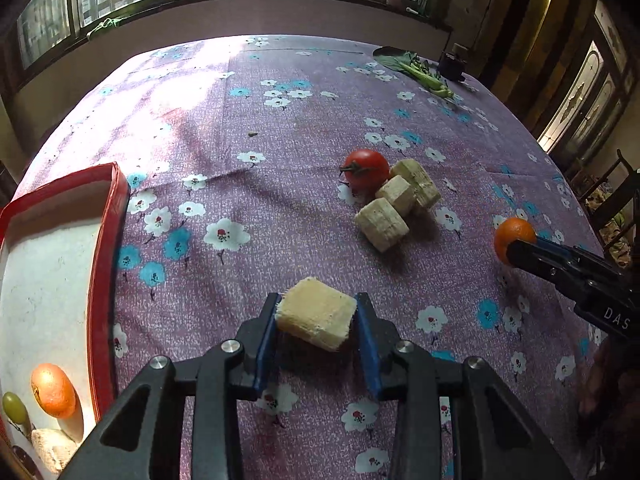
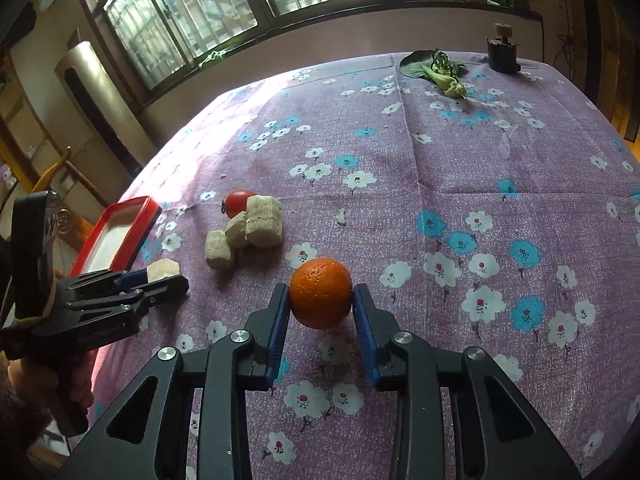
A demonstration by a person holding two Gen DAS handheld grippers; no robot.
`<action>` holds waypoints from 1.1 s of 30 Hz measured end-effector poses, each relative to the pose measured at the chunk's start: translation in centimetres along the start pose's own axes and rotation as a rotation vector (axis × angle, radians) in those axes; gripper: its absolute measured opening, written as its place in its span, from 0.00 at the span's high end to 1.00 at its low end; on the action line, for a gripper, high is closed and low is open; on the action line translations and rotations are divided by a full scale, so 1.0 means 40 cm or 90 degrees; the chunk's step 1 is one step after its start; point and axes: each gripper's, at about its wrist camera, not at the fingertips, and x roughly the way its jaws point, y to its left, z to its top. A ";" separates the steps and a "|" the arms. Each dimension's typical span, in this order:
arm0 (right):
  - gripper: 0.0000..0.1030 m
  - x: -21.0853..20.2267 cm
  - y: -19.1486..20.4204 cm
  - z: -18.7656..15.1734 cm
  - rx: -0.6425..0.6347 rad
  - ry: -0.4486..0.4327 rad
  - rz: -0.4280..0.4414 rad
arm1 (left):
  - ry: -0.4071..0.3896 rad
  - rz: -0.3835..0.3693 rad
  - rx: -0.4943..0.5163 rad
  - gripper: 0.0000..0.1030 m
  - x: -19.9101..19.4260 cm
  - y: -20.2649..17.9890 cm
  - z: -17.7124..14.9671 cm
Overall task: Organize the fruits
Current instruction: 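Carry the square block and orange over the tray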
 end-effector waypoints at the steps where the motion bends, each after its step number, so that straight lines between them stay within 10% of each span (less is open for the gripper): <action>1: 0.70 -0.006 0.006 -0.008 0.000 0.002 0.000 | 0.002 -0.006 -0.003 0.62 -0.010 -0.001 -0.015; 14: 0.69 -0.047 0.098 -0.107 -0.004 0.034 -0.012 | -0.009 -0.031 -0.060 0.62 -0.125 0.046 -0.140; 33: 0.70 0.016 0.416 -0.017 -0.117 0.029 0.040 | -0.086 0.018 -0.137 0.62 -0.276 0.283 -0.146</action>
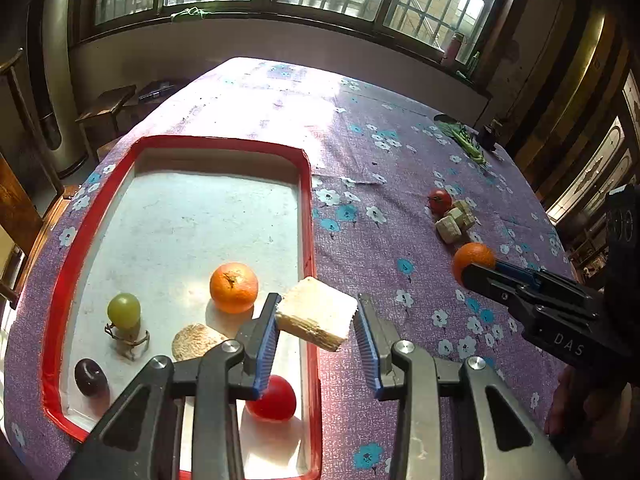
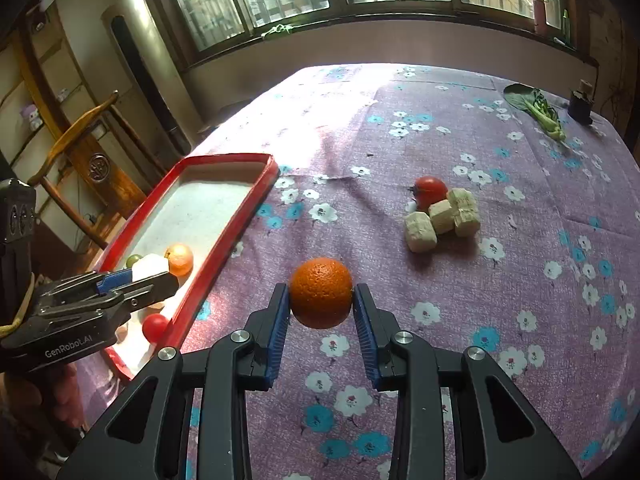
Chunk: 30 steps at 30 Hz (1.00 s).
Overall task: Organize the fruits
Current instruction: 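Carry the square block and orange over the tray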
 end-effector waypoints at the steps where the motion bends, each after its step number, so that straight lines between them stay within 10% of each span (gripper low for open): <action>1: 0.70 0.009 0.017 0.010 -0.007 0.001 0.004 | -0.004 0.006 -0.004 0.62 -0.004 0.018 0.005; 30: 0.69 0.312 0.278 0.121 -0.138 0.062 0.050 | 0.008 0.137 -0.074 0.62 0.110 0.296 0.087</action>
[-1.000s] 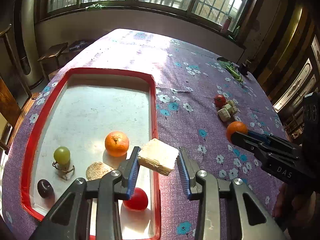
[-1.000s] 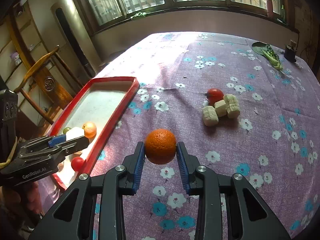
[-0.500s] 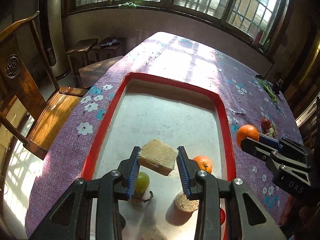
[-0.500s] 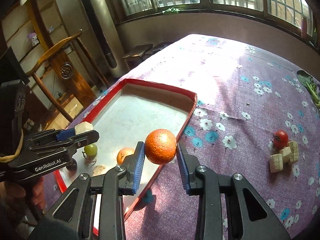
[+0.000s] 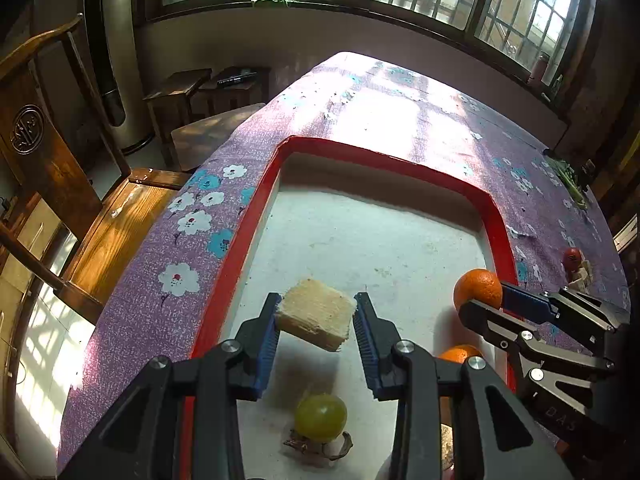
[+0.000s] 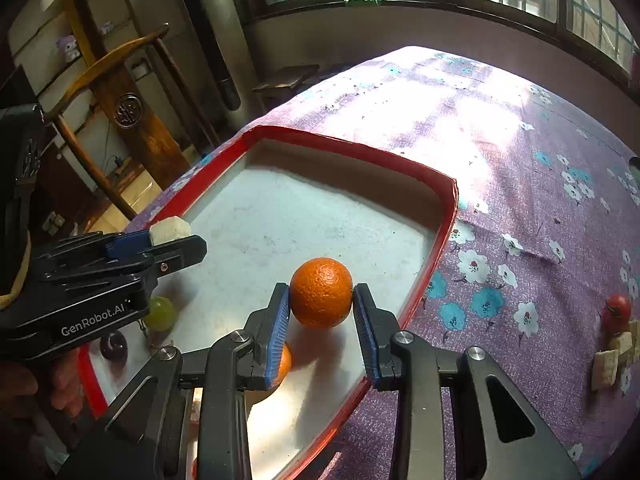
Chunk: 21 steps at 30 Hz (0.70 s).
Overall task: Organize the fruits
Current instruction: 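Carry the square block and orange over the tray, then open both grippers to release the block and orange in the tray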
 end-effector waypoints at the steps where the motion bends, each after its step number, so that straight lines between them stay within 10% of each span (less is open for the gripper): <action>1: 0.69 0.005 0.004 0.001 -0.007 0.001 -0.003 | 0.002 0.003 0.001 0.62 0.006 0.000 0.000; 21: 0.65 0.010 0.003 -0.011 0.000 0.008 -0.017 | 0.036 0.027 -0.002 0.53 0.028 -0.015 -0.009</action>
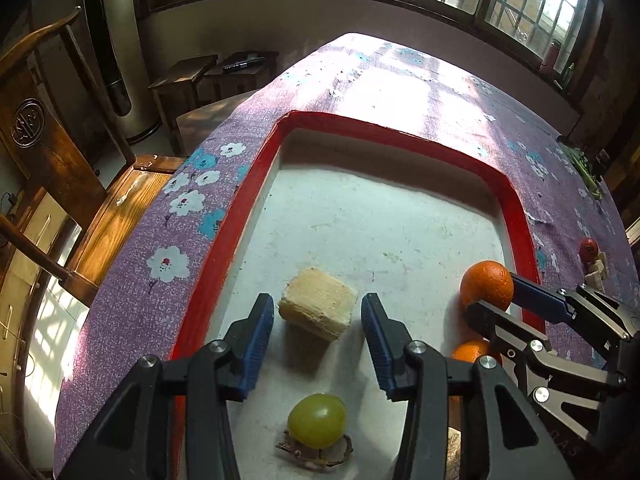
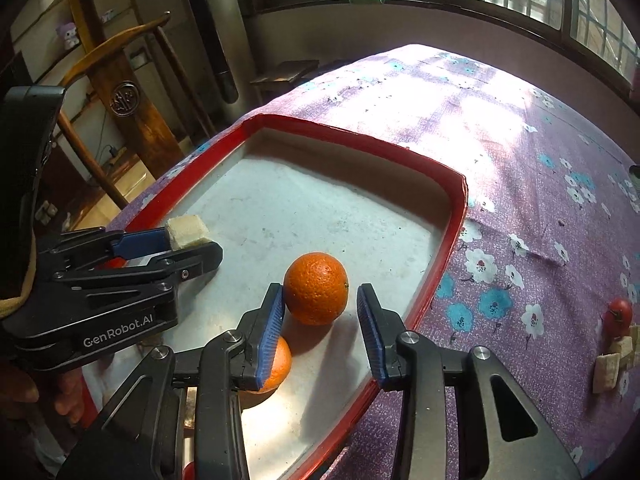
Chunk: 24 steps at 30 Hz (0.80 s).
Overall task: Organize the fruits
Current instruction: 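Open both grippers to release the block and orange in the tray, then move both open grippers back toward the beige blocks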
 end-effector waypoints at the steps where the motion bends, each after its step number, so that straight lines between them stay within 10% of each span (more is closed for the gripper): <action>1: 0.65 -0.004 -0.001 -0.002 0.004 0.001 0.004 | 0.002 0.001 -0.001 0.52 -0.002 0.000 -0.002; 24: 0.64 -0.188 -0.032 -0.137 0.027 -0.027 0.000 | -0.035 -0.009 0.027 0.47 -0.145 -0.164 -0.100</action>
